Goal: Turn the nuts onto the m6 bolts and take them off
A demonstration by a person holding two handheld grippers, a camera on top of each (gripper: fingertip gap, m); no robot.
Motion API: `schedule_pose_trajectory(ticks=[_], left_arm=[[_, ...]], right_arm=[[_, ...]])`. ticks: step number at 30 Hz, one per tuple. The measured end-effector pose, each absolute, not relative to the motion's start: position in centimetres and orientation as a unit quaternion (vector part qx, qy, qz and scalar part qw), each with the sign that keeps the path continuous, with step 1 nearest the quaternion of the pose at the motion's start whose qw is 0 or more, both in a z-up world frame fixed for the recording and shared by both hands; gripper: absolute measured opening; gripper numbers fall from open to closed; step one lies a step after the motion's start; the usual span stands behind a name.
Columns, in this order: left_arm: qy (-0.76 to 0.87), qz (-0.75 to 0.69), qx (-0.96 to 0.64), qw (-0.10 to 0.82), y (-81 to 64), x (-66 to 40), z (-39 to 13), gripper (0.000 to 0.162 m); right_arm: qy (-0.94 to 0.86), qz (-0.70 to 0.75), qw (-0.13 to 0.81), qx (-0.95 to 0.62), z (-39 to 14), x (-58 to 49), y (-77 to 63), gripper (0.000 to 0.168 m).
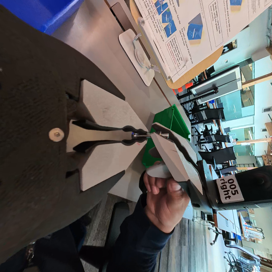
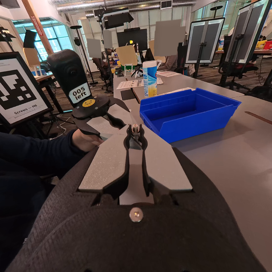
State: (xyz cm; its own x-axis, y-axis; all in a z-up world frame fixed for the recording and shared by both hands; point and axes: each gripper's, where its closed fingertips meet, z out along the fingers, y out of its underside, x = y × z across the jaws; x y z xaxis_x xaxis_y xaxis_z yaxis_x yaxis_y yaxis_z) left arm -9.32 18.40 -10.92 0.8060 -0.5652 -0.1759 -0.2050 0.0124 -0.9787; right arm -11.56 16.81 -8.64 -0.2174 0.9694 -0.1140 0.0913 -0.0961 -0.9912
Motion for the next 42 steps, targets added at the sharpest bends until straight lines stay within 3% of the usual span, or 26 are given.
schedule_pose_trajectory(ticks=[3, 7, 12, 16, 24, 26, 28, 35, 42], left_arm=[[0.283, -0.13, -0.691, 0.653, 18.4, -9.3, -11.1, 0.003], [0.268, -0.128, -0.692, 0.658, 18.8, -9.6, -11.0, 0.003], [0.223, -0.157, -0.685, 0.675, 19.2, -11.7, -10.1, 0.003], [0.227, -0.173, -0.686, 0.669, 19.3, -11.3, -10.6, 0.003], [0.256, -0.176, -0.675, 0.67, 18.8, -8.9, -10.7, 0.003], [0.243, -0.18, -0.669, 0.678, 18.5, -9.7, -9.8, 0.003], [0.228, -0.182, -0.664, 0.688, 18.4, -10.9, -9.0, 0.003], [0.248, -0.181, -0.67, 0.675, 18.4, -9.6, -9.8, 0.003], [0.218, -0.157, -0.653, 0.708, 18.2, -11.4, -8.2, 0.003]], right_arm=[[-0.546, 0.562, 0.391, -0.484, -8.6, -11.5, 16.7, 0.008], [-0.544, 0.571, 0.386, -0.478, -8.5, -11.5, 16.6, 0.023], [-0.522, 0.52, 0.457, -0.497, -7.9, -10.4, 19.9, 0.023], [-0.525, 0.531, 0.445, -0.494, -8.3, -10.9, 19.4, 0.029], [-0.529, 0.549, 0.444, -0.471, -8.2, -12.2, 17.5, 0.025], [-0.528, 0.533, 0.457, -0.478, -8.2, -11.7, 18.5, 0.032], [-0.513, 0.531, 0.467, -0.487, -7.7, -10.7, 19.8, 0.019], [-0.517, 0.566, 0.46, -0.448, -6.4, -11.2, 16.9, 0.029], [-0.491, 0.569, 0.469, -0.464, -6.4, -10.4, 19.3, 0.026]])
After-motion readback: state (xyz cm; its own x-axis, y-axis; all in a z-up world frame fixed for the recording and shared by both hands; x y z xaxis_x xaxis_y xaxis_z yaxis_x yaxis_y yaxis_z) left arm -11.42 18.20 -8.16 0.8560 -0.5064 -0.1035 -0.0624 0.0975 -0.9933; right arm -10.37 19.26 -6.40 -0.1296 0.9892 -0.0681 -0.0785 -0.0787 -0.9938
